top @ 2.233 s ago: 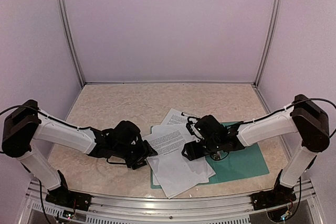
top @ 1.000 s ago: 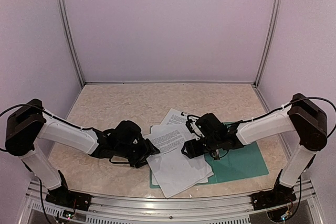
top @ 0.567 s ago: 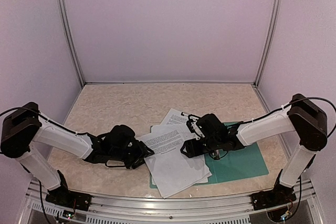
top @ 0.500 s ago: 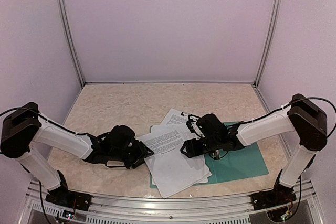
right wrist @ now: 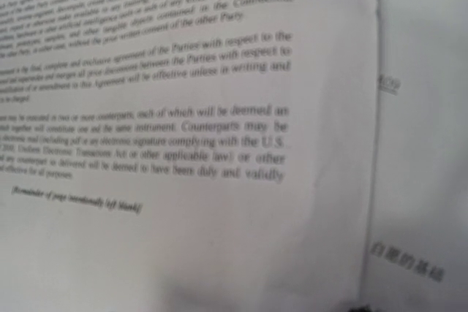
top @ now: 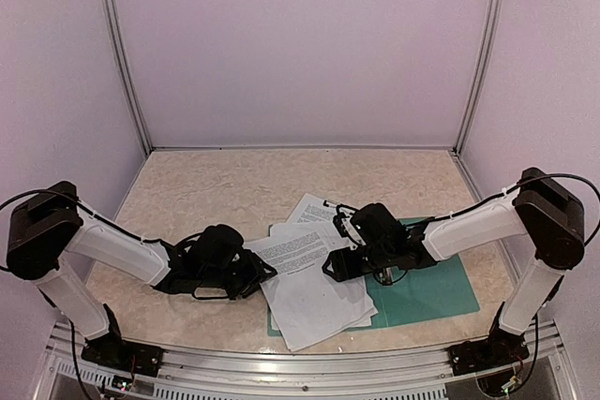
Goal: Put the files into the folder
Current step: Pick up the file from the folder with some files.
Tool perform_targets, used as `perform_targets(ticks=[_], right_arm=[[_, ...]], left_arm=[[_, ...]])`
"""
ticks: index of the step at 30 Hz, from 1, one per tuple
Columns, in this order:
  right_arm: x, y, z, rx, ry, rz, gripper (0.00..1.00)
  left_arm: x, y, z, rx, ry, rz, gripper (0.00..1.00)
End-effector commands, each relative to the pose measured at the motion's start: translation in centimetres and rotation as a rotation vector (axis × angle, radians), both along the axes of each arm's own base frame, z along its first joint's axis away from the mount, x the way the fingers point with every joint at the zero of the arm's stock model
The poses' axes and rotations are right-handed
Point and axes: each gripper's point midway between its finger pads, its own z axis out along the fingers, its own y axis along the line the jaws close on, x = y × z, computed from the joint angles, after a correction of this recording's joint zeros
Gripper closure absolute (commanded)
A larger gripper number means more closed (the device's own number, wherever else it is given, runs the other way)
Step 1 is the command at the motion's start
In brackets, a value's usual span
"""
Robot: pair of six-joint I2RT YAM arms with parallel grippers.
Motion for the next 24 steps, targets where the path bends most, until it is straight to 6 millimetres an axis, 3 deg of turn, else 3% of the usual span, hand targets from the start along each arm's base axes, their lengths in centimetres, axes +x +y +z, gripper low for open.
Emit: perform_targets(ticks=[1, 9, 14, 24], right_arm=[[-1.7, -0.9, -2.0, -0.044, 0.064, 0.012, 0.35], [-1.8, -0.9, -2.2, -0.046, 0.067, 0.013, 0.36], [-1.7, -1.1, -1.9, -0.053, 0.059, 0.011, 0.35], [-1.5, -1.1, -1.1, -0.057, 0.042, 0.018, 0.32]], left_arm=[[0.5, -0.4, 0.6, -0.024, -0.043, -0.008, 0.64], [0.6, -0.8, 1.4, -0.036, -0.065, -0.023, 0.79], [0.5, -0.7, 1.6, -0.027, -0.053, -0.025, 0.83], [1.2, -1.1, 3.7, 0.007, -0.118, -0.06, 1.0]])
